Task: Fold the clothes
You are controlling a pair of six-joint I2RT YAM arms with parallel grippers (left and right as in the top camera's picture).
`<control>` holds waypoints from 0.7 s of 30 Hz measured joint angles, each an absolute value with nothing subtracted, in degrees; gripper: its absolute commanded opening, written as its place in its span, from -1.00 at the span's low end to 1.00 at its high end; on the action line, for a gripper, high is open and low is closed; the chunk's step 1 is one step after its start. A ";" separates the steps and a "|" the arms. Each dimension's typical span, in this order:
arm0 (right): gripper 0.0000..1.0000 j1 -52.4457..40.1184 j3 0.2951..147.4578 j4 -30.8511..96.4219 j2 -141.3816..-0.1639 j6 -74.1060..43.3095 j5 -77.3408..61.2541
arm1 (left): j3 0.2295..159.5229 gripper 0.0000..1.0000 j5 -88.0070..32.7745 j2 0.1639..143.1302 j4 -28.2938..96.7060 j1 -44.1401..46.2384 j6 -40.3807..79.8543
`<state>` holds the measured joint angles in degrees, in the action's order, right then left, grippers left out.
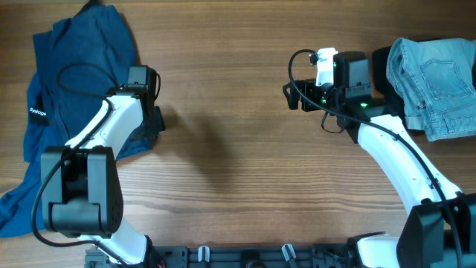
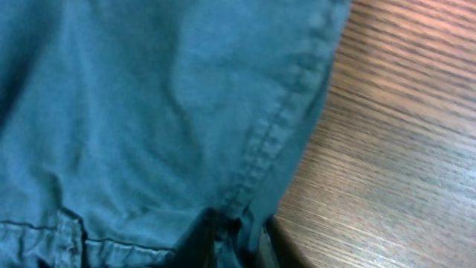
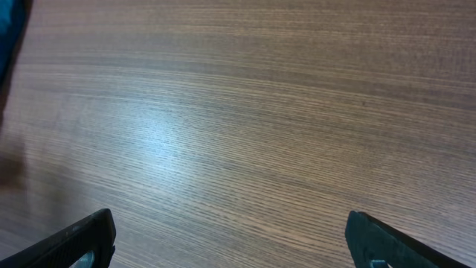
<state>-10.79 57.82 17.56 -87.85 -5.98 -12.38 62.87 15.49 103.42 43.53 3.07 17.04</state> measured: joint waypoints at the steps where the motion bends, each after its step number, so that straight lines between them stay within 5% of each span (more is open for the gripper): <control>1: 0.99 -10.79 57.80 17.56 -88.01 -5.98 -12.36 | 62.87 -0.92 16.32 103.42 43.55 3.07 16.99; 8: 0.97 -10.79 57.80 16.91 -88.18 -6.50 -12.36 | 64.42 -0.92 18.15 103.39 46.26 3.14 18.98; 14: 0.85 -7.86 57.80 16.53 -88.07 -9.26 -16.38 | 84.27 -0.92 15.18 99.90 58.17 3.53 20.51; 21: 0.81 0.34 57.80 18.59 -80.25 -10.50 -23.92 | 103.94 -0.92 2.72 92.60 48.58 8.32 20.97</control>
<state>0.34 57.80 18.59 -80.25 -10.50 -23.92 103.94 2.72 92.60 48.58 8.32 20.97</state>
